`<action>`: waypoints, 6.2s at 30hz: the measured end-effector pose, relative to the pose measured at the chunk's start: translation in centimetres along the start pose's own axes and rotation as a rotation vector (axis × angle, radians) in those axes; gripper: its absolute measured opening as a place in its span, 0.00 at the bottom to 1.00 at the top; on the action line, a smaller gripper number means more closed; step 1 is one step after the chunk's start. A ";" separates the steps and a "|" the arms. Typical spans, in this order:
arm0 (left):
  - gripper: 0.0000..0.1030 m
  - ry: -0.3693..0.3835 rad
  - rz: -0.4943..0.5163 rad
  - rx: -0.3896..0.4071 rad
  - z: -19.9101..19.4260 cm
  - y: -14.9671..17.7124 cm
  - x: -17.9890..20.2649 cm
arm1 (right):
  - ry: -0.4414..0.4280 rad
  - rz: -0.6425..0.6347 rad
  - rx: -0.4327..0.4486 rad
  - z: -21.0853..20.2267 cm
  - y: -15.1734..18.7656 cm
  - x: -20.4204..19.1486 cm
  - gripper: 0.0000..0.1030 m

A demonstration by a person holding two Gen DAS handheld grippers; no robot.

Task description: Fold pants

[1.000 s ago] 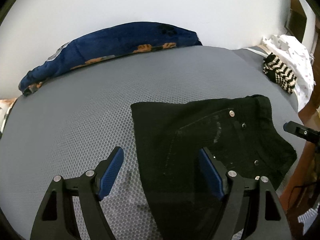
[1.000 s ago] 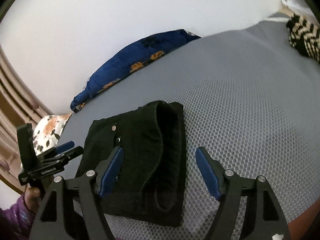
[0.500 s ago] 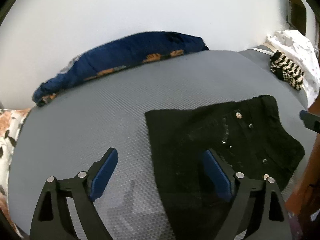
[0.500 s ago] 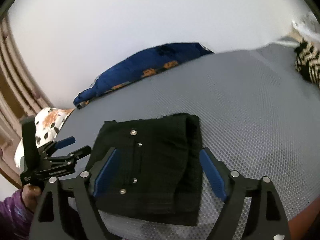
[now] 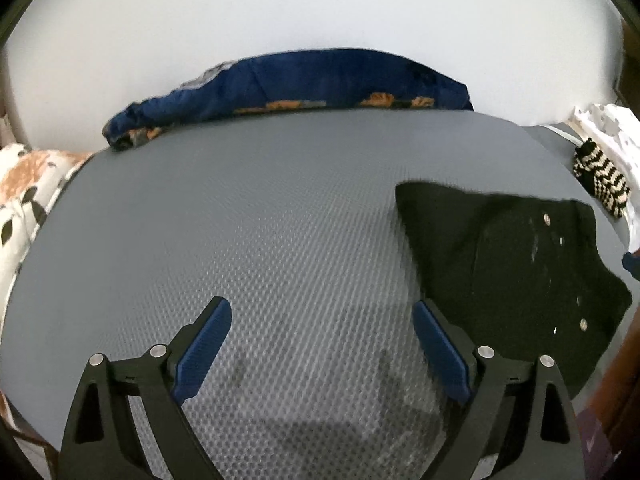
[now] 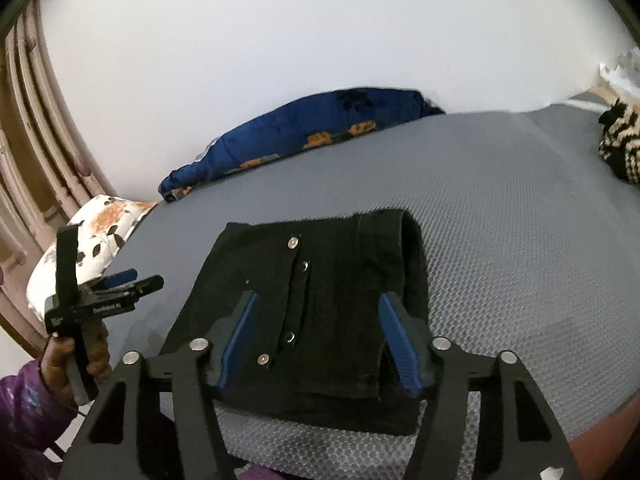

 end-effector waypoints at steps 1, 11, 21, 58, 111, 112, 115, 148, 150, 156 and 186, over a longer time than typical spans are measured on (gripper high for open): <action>0.89 0.008 -0.004 -0.007 0.0 0.5 -0.1 | 0.006 -0.001 -0.006 0.2 0.3 0.2 0.56; 0.89 0.099 -0.019 -0.045 -0.1 1.8 1.6 | 0.077 0.071 -0.139 1.7 3.9 2.8 0.54; 0.89 0.027 -0.009 0.006 -0.8 1.3 2.3 | 0.088 0.002 0.103 -1.9 -0.9 -2.8 0.63; 0.90 -0.008 0.038 0.130 -3.0 -0.9 3.9 | 0.165 -0.272 0.167 -1.9 1.2 -5.0 0.93; 0.90 0.195 0.038 -0.107 4.7 -0.9 7.1 | 0.144 0.021 -0.070 3.2 2.4 3.3 0.97; 0.90 0.208 0.021 -0.114 4.9 -0.9 7.1 | 0.138 0.027 -0.080 3.5 2.6 3.5 0.97; 0.90 0.242 -0.019 -0.131 5.3 -0.8 7.2 | 0.110 0.070 -0.093 3.9 2.9 4.0 0.97; 0.74 0.780 -0.069 -0.282 6.0 -0.1 12.6 | -0.321 0.168 -0.325 6.5 4.7 4.0 0.54; 0.69 0.771 -0.066 -0.289 6.1 -0.1 12.4 | -0.329 0.213 -0.346 6.5 4.7 4.7 0.52; 0.49 0.727 -0.142 -0.272 6.4 0.0 11.2 | -0.316 0.170 -0.361 6.8 4.9 4.2 0.44; 0.19 0.386 -0.178 -0.066 2.7 -3.0 5.3 | -0.331 0.233 -0.227 7.0 3.7 -2.9 0.26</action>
Point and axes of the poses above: each gripper's, at about its wrist camera, not at the fingertips, and z roughly the way its jaws point, x to its right, y to its underside, the point moved 10 cm from there along z, roughly the way its jaws point, and after that the axes turned 13 degrees about x, right-handed, at the moved point
